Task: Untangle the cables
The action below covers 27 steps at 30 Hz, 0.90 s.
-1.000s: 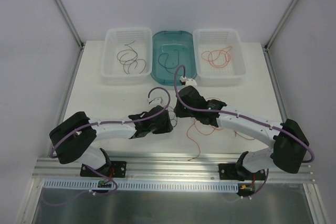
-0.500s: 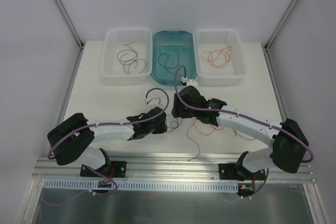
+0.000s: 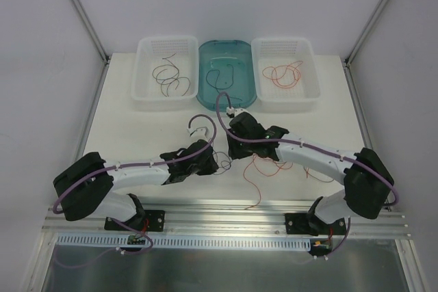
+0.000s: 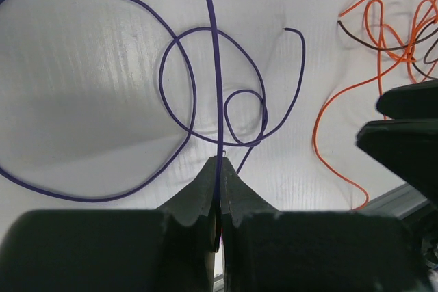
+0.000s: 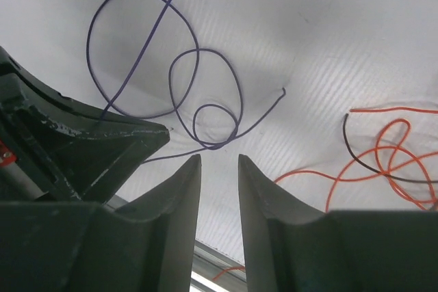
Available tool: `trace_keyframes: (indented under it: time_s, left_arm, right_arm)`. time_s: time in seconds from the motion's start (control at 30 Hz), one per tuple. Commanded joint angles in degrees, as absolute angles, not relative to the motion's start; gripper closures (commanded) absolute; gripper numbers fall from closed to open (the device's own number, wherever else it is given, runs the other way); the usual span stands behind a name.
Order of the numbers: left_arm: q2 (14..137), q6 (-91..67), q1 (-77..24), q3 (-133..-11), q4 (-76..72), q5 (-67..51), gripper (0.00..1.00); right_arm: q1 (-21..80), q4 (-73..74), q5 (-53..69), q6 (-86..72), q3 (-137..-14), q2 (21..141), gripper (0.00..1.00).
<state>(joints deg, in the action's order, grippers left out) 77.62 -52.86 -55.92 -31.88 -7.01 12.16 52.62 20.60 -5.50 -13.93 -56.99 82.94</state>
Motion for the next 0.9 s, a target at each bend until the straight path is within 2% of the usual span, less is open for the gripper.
trace_keyframes:
  time_s: [0.0,0.17,0.57,0.77,0.87]
  left_arm:
    - [78.9,-52.5,-56.3,-31.9,-6.9,10.4,1.0]
    - [79.0,-53.3,-56.3,-31.6,-6.8,10.5,1.0]
    - [78.6,-57.4,-56.3,-29.3,-6.6,11.7,1.0]
    - [77.0,-60.5,-56.3,-27.2,-6.5,13.1,1.0]
    - [75.9,-62.0,-56.3,-26.1,-6.5,13.9,1.0]
  right_arm:
    - [53.7,21.9,-2.4,-11.8,-61.3,88.3,0.69]
    - [55.1,21.4,-2.3,-14.0,-63.9,95.4,0.69]
    - [56.5,19.7,-1.3,-17.1,-66.4,103.5,0.71]
    - [57.7,22.8,-5.1,-17.5,-68.7,107.4,0.72]
    - [58.6,26.9,-9.1,-17.7,-70.4,109.6,0.76]
